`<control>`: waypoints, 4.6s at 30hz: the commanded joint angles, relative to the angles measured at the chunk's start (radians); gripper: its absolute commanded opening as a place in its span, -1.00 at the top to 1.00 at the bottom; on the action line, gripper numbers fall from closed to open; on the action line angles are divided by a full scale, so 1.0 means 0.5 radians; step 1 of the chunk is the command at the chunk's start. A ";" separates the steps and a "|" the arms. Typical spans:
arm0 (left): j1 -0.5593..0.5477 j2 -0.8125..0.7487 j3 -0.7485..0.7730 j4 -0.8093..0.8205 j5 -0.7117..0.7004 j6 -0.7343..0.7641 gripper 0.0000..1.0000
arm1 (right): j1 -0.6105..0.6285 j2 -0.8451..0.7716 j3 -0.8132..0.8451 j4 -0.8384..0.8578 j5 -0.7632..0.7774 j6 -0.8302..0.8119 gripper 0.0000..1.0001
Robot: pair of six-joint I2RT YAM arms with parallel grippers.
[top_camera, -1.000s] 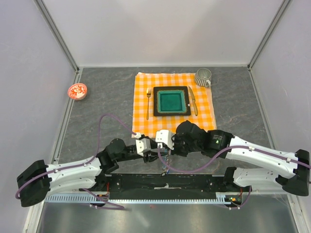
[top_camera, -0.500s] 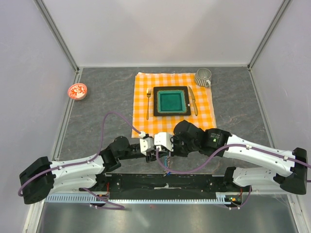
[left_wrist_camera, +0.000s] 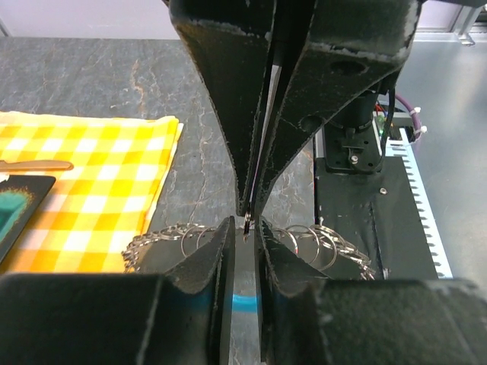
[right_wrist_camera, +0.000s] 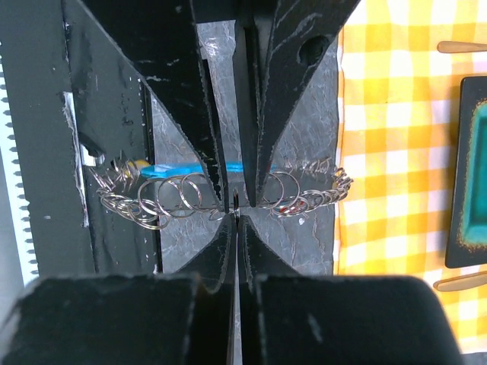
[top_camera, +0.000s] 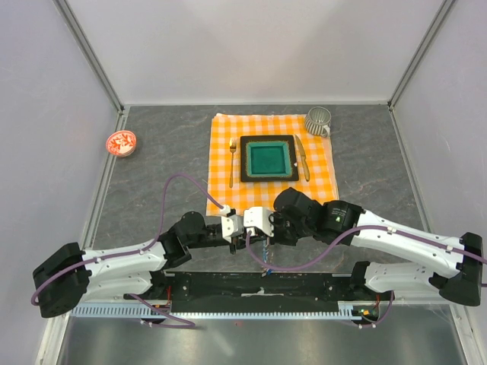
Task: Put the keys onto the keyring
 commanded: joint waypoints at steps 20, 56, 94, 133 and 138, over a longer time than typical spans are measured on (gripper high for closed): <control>0.002 0.019 -0.036 0.212 0.013 0.059 0.53 | 0.017 -0.177 0.008 0.249 -0.055 -0.028 1.00; 0.002 0.553 -0.435 1.942 -0.392 -0.193 0.96 | 0.063 -0.775 -0.948 1.230 0.611 0.791 0.10; 0.002 0.314 -0.303 1.887 -0.275 -0.233 0.96 | 0.072 -0.723 -1.489 2.093 0.595 0.893 -0.09; -0.001 0.397 -0.208 1.914 -0.186 -0.270 0.96 | 0.072 -0.861 -1.403 2.129 0.396 0.871 1.00; -0.001 0.455 -0.184 1.948 -0.156 -0.294 0.97 | 0.072 -0.748 -1.317 2.151 0.182 0.841 1.00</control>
